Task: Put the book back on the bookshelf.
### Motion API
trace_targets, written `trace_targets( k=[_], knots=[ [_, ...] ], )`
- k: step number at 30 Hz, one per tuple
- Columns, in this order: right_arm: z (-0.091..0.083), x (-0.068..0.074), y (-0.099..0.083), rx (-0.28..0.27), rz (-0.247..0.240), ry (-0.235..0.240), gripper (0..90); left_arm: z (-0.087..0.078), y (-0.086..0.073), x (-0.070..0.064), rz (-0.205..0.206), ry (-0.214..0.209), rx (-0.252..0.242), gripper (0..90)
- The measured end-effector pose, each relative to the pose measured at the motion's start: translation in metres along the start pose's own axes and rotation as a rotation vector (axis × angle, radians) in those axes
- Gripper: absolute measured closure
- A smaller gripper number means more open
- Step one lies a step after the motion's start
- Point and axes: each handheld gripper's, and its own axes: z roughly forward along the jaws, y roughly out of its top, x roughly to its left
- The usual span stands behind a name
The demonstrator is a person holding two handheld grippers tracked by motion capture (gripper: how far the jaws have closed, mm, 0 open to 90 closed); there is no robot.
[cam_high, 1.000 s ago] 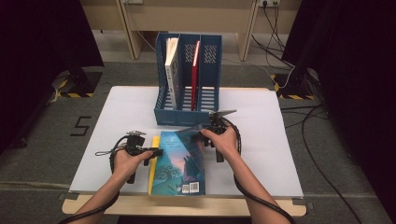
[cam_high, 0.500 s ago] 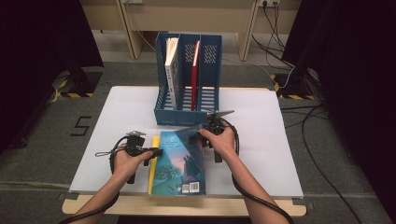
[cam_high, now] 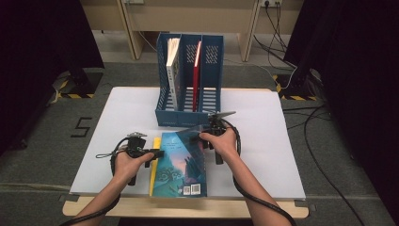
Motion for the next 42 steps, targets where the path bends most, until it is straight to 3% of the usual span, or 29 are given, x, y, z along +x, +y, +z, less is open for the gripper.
trace_targets(
  k=[3, 6, 8, 9, 14, 21, 30, 42],
  knots=[
    [-0.002, 0.003, 0.0, 0.002, 0.005, 0.006, 74.1, -0.001, -0.002, 0.002, -0.004, -0.02, -0.039, 63.6],
    [-0.007, 0.006, 0.0, -0.012, -0.005, 0.004, 74.7, -0.01, -0.003, -0.001, 0.042, 0.015, -0.128, 59.9],
    [-0.011, 0.008, 0.0, -0.025, -0.009, 0.001, 74.9, -0.018, -0.003, 0.001, 0.019, 0.005, -0.172, 59.0],
    [-0.013, 0.008, 0.0, -0.027, -0.007, -0.002, 74.9, -0.022, -0.003, 0.003, 0.019, 0.02, -0.192, 58.3],
    [-0.022, 0.013, -0.001, -0.045, -0.024, -0.019, 75.0, -0.025, -0.005, 0.015, 0.017, 0.086, -0.209, 53.2],
    [-0.035, 0.021, -0.003, -0.085, -0.054, -0.033, 75.1, -0.023, -0.016, 0.029, -0.026, 0.112, -0.235, 53.4],
    [-0.056, 0.03, -0.005, -0.17, -0.102, -0.061, 75.1, -0.019, -0.02, 0.034, -0.002, 0.156, -0.249, 49.3],
    [-0.071, 0.03, -0.006, -0.234, -0.127, -0.071, 75.0, -0.016, -0.021, 0.034, 0.01, 0.151, -0.236, 48.5]
  ],
)
